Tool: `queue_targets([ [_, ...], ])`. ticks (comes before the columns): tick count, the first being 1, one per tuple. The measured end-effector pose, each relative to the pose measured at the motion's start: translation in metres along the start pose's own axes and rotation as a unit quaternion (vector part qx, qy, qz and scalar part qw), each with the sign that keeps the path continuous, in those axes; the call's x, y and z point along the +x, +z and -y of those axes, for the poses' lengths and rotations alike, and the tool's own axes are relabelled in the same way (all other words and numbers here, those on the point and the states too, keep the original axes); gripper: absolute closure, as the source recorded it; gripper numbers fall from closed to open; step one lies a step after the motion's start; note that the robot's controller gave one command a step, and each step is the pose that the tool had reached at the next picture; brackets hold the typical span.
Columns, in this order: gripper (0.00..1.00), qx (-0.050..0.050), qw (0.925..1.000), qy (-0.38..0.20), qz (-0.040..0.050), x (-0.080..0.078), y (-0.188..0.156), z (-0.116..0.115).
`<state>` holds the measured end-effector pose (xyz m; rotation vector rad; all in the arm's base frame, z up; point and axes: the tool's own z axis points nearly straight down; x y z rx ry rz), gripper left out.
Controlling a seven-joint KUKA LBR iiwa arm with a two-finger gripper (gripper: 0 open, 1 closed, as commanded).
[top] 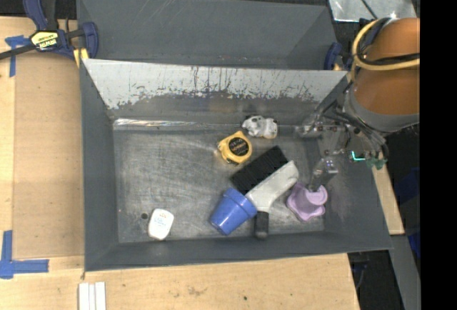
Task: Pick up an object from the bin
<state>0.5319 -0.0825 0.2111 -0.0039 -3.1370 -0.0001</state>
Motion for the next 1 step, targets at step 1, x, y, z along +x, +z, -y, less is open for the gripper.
queue_targets([
  [1,0.0,0.0,1.0,-0.001,0.0041,-0.0017,-0.0041,-0.0003],
])
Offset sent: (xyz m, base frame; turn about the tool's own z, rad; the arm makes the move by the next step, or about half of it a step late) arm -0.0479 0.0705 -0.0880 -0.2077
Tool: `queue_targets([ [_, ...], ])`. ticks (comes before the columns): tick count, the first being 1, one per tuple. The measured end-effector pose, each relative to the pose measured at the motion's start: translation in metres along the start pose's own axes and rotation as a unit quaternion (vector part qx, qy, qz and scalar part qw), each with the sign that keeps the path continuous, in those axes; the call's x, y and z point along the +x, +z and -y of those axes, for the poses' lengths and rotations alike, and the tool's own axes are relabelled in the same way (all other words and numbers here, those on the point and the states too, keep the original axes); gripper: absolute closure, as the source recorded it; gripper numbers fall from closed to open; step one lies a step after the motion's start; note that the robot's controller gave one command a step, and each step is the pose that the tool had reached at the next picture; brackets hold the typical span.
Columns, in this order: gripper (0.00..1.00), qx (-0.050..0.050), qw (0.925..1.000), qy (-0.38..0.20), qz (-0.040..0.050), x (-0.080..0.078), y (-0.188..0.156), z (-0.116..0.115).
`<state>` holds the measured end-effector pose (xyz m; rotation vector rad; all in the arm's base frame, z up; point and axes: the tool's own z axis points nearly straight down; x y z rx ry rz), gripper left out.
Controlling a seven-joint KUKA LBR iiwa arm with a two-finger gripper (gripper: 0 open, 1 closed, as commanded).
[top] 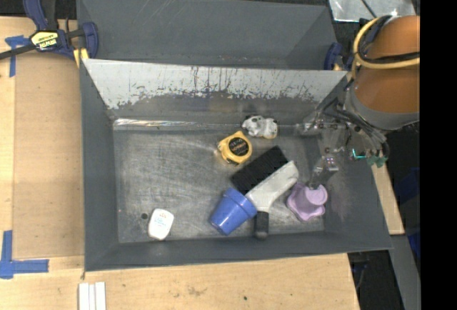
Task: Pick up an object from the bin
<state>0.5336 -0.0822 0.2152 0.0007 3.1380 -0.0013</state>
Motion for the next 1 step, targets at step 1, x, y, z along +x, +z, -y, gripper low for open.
queue_targets([
  [1,0.0,0.001,0.9994,-0.034,0.0027,0.0162,0.0304,-0.0226],
])
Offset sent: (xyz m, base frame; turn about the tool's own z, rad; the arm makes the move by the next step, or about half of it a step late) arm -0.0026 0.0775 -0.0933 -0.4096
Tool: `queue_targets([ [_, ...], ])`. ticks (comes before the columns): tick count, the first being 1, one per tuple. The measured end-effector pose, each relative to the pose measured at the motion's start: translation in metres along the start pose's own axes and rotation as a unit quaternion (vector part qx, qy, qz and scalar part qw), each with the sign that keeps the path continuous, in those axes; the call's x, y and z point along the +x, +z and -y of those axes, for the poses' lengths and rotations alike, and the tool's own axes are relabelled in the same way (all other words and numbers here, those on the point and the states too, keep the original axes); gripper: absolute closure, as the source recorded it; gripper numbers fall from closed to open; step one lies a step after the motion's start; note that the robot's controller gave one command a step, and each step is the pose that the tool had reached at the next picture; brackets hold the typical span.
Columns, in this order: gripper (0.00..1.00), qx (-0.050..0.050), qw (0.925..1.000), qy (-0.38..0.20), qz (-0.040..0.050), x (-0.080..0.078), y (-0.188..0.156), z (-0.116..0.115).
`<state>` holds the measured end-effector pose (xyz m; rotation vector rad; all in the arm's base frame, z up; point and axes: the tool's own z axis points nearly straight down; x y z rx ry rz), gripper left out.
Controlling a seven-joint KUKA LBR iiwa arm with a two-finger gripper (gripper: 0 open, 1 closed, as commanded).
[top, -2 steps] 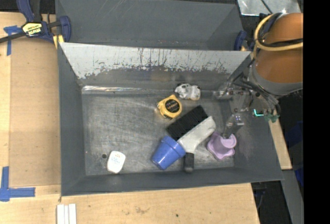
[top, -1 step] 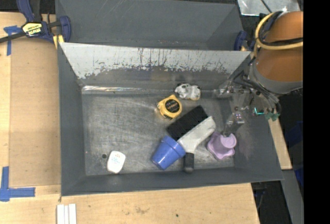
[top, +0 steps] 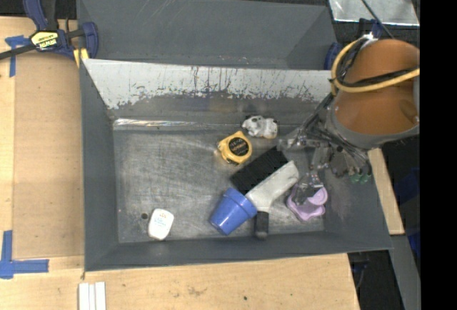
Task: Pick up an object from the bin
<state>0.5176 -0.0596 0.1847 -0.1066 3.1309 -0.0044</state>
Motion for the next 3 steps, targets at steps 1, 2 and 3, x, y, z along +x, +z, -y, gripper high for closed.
queue_targets([
  [1,0.0,-0.002,0.9917,-0.129,-0.0024,-0.009,0.04,-0.035],
  [2,0.0,-0.002,0.9758,-0.218,-0.0032,0.019,0.043,-0.064],
  [3,0.0,-0.001,0.9703,-0.242,0.0017,0.013,0.09,-0.074],
])
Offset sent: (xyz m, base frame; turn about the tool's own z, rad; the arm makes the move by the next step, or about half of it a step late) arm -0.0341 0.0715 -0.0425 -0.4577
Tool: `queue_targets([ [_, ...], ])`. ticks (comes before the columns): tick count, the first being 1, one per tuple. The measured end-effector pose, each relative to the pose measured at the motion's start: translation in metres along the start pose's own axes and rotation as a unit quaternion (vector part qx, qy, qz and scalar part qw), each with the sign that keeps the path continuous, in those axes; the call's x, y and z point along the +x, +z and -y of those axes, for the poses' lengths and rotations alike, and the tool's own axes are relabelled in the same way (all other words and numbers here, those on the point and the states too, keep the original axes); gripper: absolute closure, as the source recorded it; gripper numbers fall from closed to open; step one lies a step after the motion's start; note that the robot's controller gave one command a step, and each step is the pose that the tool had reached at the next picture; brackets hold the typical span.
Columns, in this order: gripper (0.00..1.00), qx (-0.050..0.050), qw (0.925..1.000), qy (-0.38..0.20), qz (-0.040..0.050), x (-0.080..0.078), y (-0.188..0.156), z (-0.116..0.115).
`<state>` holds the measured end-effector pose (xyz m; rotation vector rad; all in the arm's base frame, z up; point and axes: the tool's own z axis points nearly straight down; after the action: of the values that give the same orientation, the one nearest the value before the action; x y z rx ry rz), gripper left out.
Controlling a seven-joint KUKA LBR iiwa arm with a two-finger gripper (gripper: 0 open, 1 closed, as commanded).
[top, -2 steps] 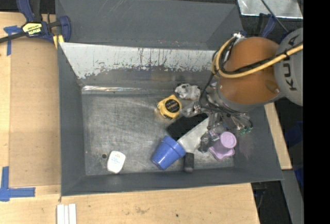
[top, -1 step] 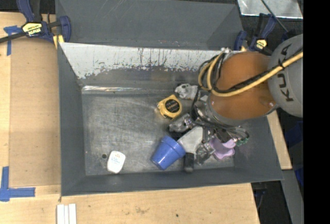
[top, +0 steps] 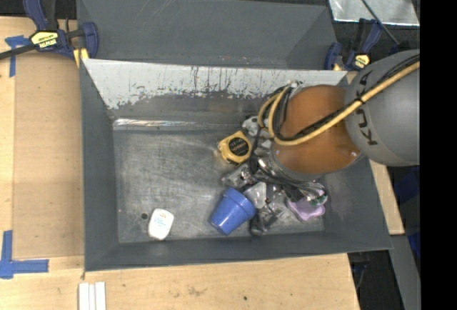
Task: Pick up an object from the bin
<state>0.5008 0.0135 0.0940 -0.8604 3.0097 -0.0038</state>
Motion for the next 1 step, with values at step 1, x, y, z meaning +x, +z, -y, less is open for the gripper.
queue_targets([
  [1,1.0,-0.004,0.9998,0.003,-0.017,0.0057,0.011,0.0008],
])
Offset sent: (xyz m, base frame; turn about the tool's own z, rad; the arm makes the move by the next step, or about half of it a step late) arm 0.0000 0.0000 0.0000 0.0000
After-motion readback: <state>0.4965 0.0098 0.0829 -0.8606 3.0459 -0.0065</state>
